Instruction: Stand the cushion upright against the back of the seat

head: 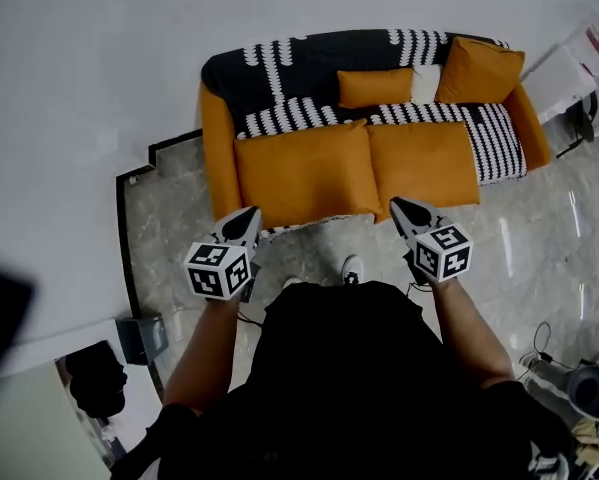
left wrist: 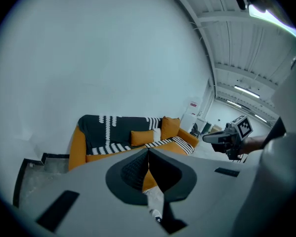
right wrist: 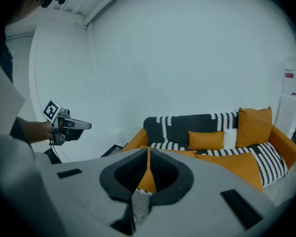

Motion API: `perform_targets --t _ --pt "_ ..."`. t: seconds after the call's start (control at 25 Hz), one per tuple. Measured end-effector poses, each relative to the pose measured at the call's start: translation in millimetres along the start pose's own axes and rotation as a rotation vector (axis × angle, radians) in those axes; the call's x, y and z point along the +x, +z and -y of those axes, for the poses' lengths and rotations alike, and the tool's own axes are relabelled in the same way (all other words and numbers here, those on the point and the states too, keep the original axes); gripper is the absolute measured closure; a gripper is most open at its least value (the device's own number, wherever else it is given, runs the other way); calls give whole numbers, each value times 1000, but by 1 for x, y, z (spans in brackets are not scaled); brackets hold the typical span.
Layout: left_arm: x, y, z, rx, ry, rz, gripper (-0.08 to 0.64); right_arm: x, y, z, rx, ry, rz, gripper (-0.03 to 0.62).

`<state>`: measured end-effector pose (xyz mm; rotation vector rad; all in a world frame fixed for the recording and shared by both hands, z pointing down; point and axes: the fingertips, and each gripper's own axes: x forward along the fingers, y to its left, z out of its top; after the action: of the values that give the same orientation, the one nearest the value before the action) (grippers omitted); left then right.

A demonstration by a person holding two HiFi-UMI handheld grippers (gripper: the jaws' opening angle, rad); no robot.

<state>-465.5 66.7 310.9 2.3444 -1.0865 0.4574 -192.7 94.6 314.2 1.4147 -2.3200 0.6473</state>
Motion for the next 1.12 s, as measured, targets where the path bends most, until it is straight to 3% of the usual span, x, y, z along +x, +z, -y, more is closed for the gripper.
perform_targets --t 0.16,0.44,0.68,0.88,1.04,1.12 --pt "20 10 13 -75 42 34 543 -1 4 30 -24 42 2 552" --pt "30 -1 17 -18 197 -1 543 7 -25 83 -29 69 -63 552" --pt "18 -60 -12 -92 323 -120 543 39 -72 95 -46 91 -175 552" --pt "38 -120 -41 -130 350 -228 540 74 -111 105 -76 75 -271 551" --pt "70 -174 -72 -61 360 -342 537 107 -156 106 -149 74 -389 551" --pt "86 -204 -90 -27 361 -407 461 126 -181 107 -218 83 -458 551"
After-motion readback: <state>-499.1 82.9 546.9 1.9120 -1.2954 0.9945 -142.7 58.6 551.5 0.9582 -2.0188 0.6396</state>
